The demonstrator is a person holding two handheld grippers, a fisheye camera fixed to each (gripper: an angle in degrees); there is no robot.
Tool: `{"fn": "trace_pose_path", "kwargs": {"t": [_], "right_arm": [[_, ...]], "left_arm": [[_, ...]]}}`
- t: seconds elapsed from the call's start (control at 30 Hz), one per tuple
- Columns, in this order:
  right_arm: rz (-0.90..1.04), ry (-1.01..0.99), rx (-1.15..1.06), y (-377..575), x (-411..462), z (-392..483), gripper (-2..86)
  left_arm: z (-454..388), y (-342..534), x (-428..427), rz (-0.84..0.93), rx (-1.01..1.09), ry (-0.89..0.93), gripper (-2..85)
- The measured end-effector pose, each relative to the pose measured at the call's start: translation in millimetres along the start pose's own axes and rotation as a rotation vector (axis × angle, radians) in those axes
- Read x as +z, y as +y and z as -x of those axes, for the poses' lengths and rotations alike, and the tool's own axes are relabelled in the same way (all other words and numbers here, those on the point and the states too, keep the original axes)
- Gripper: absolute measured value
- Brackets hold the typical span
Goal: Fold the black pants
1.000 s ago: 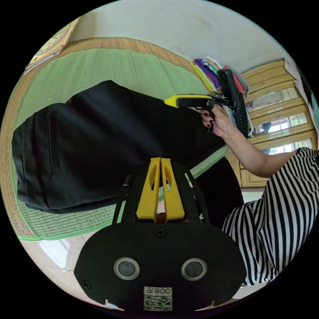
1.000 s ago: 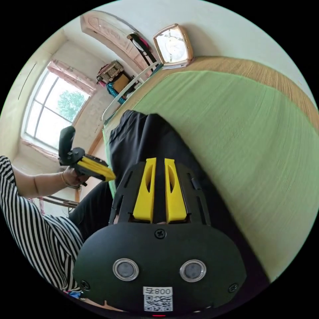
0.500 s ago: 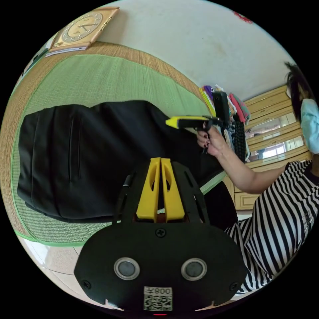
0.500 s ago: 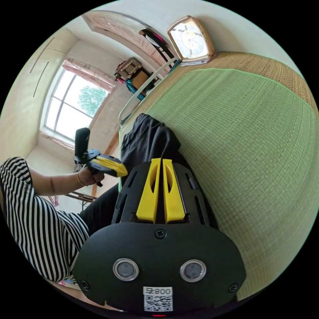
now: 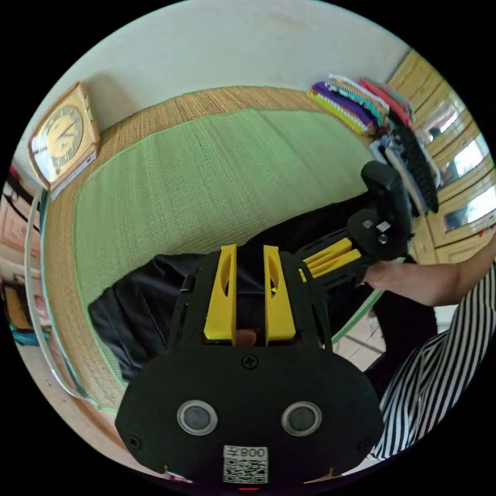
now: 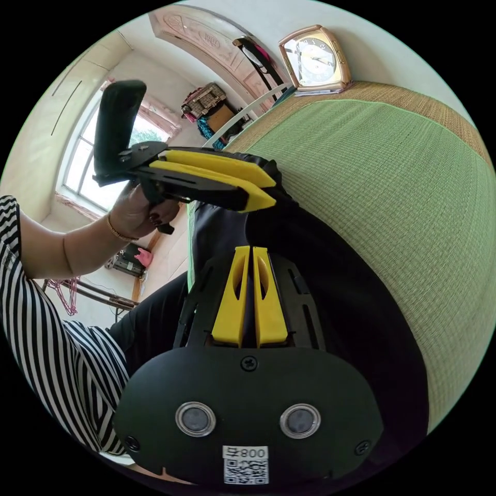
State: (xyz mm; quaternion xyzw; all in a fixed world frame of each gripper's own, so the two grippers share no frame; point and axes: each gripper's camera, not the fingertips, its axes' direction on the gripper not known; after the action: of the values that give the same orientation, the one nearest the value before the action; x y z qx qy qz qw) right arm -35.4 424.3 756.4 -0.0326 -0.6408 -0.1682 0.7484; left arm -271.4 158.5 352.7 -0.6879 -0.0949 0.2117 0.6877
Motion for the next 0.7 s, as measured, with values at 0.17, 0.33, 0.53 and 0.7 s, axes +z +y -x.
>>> {"fn": "trace_pose_path", "kwargs": {"t": [0.17,0.33,0.53,0.7], "right_arm": [[0.004,0.012,-0.014,2,1,-4,1.3],[-0.100,0.055,0.008,-2,-40,-23,3.8],[-0.075,0.068,-0.049,-37,-52,-43,7.5],[-0.006,-0.017,-0.089,-70,-40,-53,7.7]], "left_arm": [[-8,5,0,0.064,0.020,-0.042,2.5],[2,31,-27,-0.098,-0.091,0.006,1.0],[10,49,-48,-0.230,-0.153,0.052,0.5],[14,58,-61,-0.285,-0.147,0.044,0.3]]}}
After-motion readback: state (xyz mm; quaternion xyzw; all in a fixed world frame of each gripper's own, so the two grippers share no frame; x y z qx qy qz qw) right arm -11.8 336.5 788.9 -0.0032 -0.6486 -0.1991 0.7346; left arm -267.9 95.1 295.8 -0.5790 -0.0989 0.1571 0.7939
